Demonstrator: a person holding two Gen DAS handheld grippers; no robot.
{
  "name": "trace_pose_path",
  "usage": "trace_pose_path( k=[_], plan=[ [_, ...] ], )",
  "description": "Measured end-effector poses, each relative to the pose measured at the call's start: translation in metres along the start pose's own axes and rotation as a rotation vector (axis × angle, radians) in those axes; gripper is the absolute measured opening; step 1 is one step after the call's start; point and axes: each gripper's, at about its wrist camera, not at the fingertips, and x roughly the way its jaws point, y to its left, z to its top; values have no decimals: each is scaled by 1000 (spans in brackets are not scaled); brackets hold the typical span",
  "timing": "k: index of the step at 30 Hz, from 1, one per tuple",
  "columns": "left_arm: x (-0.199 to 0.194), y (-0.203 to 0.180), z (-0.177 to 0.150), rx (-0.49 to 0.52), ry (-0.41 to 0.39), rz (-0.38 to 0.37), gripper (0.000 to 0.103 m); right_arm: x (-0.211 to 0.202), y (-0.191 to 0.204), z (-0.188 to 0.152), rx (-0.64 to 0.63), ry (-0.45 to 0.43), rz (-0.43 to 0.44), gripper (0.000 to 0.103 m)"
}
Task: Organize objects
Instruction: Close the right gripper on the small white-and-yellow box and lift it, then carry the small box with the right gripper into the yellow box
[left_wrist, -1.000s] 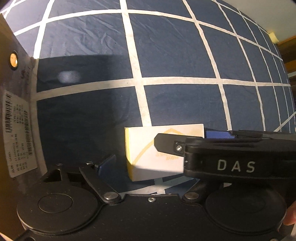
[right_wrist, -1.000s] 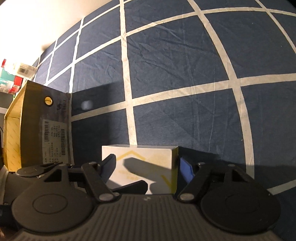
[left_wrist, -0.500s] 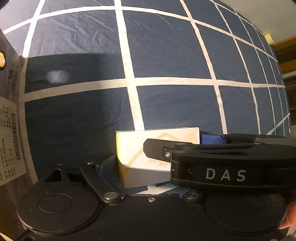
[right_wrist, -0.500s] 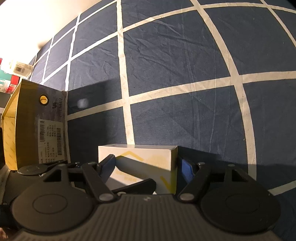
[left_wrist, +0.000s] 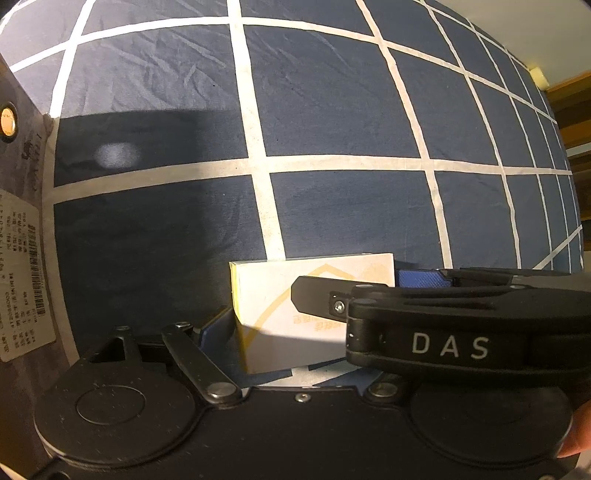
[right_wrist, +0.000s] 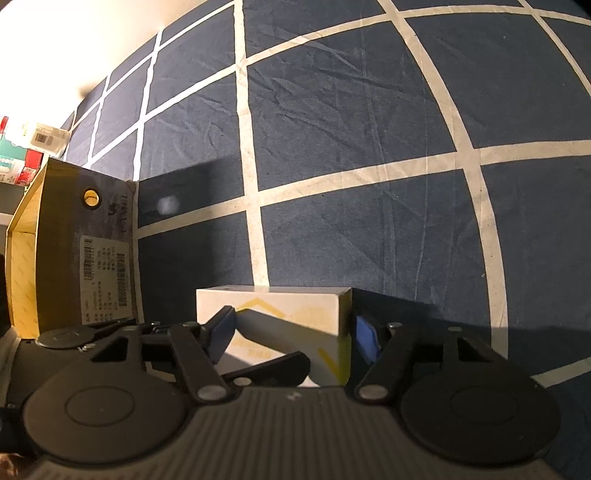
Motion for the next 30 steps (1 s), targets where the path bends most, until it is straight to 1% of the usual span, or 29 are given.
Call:
trace_pose_path(
  k=[7,14,24,30],
  plan=[
    [-16,-4,-7,9,-31,18,77,-14,7,-8,-13,-26,13,66],
    [-44,-7,-21,12,-87,27,77,-37,26,-20,-50,-74,21,66],
    [-89,-3,-52,19,-154,38,77,-67,64,-49,-86,-129,29,66],
    [-117,8,-64,28,-195,46,76,-80,94,-62,-105,-165,33,66]
  ],
)
